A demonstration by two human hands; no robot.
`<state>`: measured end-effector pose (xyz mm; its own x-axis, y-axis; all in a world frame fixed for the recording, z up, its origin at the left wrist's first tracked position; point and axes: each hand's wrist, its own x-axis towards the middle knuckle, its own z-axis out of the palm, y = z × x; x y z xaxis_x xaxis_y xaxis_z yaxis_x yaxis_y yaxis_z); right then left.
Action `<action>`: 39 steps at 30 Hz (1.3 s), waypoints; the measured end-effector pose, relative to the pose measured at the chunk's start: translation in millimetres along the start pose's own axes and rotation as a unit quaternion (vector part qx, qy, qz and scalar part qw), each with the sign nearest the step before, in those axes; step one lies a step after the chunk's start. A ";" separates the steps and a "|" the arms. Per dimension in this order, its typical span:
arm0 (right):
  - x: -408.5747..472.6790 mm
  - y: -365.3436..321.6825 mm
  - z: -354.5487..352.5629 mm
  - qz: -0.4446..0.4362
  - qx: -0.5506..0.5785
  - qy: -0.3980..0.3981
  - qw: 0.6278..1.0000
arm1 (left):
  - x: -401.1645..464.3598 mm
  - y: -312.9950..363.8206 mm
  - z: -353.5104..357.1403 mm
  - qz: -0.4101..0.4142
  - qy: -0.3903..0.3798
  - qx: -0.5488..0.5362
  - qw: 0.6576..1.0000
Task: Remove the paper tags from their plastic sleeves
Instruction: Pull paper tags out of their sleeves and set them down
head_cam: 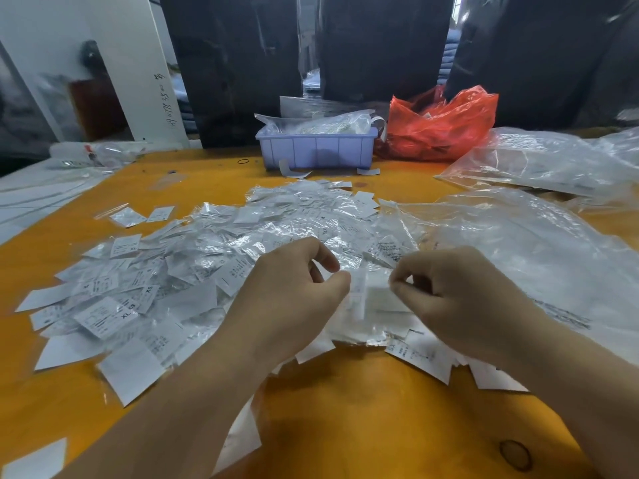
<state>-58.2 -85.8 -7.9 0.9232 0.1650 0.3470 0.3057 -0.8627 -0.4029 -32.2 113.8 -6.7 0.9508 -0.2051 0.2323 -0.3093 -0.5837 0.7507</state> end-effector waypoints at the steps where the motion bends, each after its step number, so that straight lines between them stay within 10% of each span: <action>1: 0.3 0.9 -2.1 -0.004 0.028 0.027 0.999 | 0.0 -0.2 -0.2 0.004 0.000 0.000 1.000; 21: 0.6 -7.1 -2.6 0.029 0.193 0.062 0.979 | -4.6 7.5 4.2 0.068 -0.071 -0.038 0.994; 34: 5.9 -2.8 -9.8 0.092 0.271 0.056 0.957 | -1.7 8.0 -5.3 0.135 0.151 0.155 0.967; 39: 6.7 -7.2 -8.0 0.105 0.395 0.004 0.913 | -5.4 5.8 -4.0 0.099 0.022 0.178 0.979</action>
<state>-56.1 -82.4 4.1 0.9800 0.0293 0.1967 0.1975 -0.2604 -0.9451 -39.0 114.6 -1.2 0.8690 -0.3126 0.3835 -0.4670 -0.7741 0.4274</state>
